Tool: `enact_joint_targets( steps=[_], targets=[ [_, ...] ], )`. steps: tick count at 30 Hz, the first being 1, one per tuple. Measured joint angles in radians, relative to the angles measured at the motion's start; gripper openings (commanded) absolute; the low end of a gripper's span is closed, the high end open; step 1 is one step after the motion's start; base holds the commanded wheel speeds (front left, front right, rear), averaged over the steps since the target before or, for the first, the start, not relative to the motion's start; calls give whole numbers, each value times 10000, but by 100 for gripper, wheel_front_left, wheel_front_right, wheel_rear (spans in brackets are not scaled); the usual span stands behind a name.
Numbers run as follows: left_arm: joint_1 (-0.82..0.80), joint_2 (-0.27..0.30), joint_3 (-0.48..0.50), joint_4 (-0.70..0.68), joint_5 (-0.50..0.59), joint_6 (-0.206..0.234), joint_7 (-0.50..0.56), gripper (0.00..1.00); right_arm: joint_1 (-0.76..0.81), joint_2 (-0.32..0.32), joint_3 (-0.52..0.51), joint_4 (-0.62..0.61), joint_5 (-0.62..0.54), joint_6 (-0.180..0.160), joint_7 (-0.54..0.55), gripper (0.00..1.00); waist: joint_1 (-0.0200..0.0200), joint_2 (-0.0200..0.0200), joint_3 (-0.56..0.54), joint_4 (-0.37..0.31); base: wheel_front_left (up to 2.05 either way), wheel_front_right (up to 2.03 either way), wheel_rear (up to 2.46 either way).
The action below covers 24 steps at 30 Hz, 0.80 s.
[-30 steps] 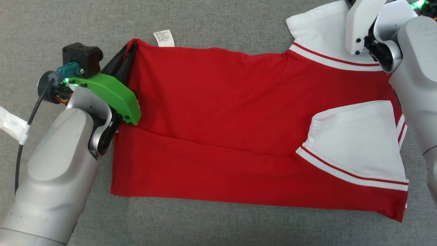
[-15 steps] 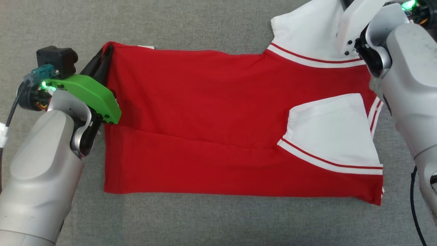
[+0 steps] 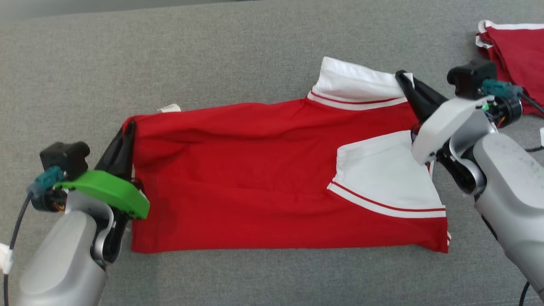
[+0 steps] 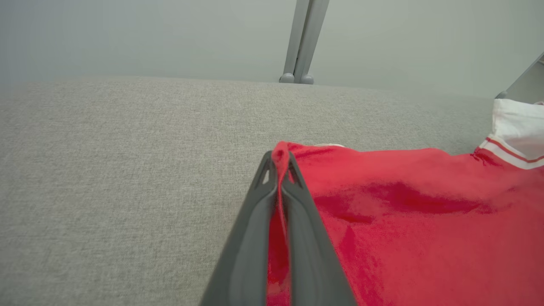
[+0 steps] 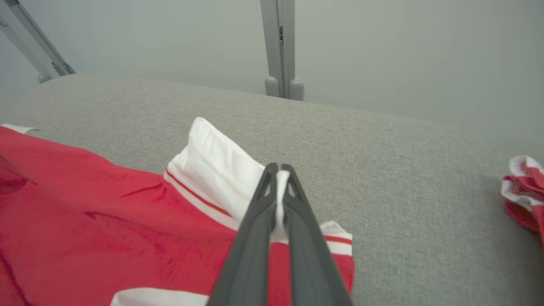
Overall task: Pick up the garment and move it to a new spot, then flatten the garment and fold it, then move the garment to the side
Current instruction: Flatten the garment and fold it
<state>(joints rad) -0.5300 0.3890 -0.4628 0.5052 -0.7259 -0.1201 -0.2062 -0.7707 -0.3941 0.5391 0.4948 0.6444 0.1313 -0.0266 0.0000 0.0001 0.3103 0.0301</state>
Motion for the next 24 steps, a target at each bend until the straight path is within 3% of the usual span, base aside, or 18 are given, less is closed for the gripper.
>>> enact_joint_targets(
  steps=[7,16,18,20,21,22,23,24],
  targets=[
    [1753,-6,217,-961,-336,334,-290,0,2366,-267,-957,-1785,-81,0,107,0,0,0,-621,-130,0,0,0],
    [2980,-226,479,-949,-717,558,-430,0,4518,587,-2374,-2961,-742,0,541,0,0,0,-998,-326,0,0,0],
    [3188,-309,495,-604,-807,556,-474,14,4938,857,-2531,-3058,-1058,0,660,0,0,0,-1103,-372,0,0,0],
    [3278,-353,508,-339,-811,556,-495,36,5185,995,-2683,-3045,-1352,0,667,3,0,0,-1189,-402,0,0,0],
    [3327,-378,573,-209,-813,558,-500,91,5316,1103,-2796,-3024,-1381,0,642,24,0,0,-1233,-414,0,0,0],
    [3374,-405,631,-127,-813,558,-502,100,5420,1195,-2874,-3018,-1430,0,621,36,0,0,-1268,-423,0,0,0],
    [3438,-445,698,-61,-813,558,-514,100,5564,1279,-2968,-3020,-1524,0,600,98,0,0,-1314,-433,0,0,0],
    [3510,-499,767,-27,-809,558,-516,100,5696,1360,-3089,-3026,-1620,0,523,100,0,0,-1359,-441,0,0,0]
  ],
)
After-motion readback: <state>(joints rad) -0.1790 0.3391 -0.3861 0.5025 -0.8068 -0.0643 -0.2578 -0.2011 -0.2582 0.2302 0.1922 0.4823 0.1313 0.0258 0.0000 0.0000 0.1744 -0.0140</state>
